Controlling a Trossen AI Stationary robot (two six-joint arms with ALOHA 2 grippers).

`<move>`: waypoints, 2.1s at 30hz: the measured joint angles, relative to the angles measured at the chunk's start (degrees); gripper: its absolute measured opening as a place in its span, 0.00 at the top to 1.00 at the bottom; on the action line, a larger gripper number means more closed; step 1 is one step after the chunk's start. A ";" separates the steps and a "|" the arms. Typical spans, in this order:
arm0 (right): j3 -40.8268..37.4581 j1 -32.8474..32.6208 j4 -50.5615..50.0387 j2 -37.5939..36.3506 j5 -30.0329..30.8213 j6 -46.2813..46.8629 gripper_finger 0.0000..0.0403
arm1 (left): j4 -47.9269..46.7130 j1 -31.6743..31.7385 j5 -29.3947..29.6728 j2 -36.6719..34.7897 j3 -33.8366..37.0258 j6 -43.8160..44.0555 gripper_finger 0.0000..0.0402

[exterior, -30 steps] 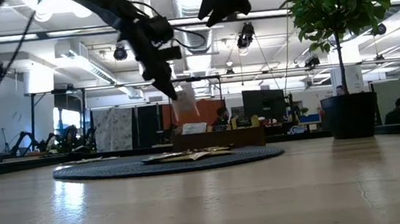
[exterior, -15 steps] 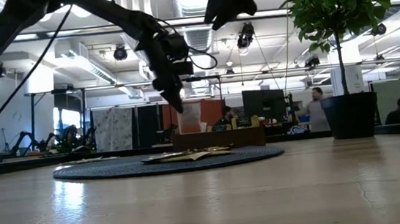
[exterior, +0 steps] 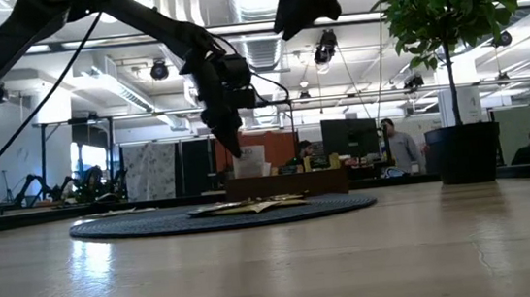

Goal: Pick & Place Tea
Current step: Put the orange tea bag into the left section of the wooden organizer, then put the yellow tea bag into the middle section of the wooden organizer

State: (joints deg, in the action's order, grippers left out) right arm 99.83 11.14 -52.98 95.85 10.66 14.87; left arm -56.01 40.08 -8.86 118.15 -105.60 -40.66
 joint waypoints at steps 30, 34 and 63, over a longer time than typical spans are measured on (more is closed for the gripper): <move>-3.09 0.00 -0.24 0.04 -0.05 0.80 0.68 | 12.38 0.67 12.45 -0.20 6.64 5.55 1.00; -3.34 0.00 -0.19 0.04 -0.05 0.81 0.68 | 10.76 0.58 10.05 -0.22 6.64 7.62 1.00; -3.37 0.02 1.43 0.04 -0.13 -3.25 0.69 | 9.08 0.58 15.48 -12.42 7.69 21.95 0.71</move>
State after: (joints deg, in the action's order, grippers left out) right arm 96.47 11.16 -51.55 95.90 10.52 11.62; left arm -46.93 40.66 6.61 105.73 -97.91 -18.71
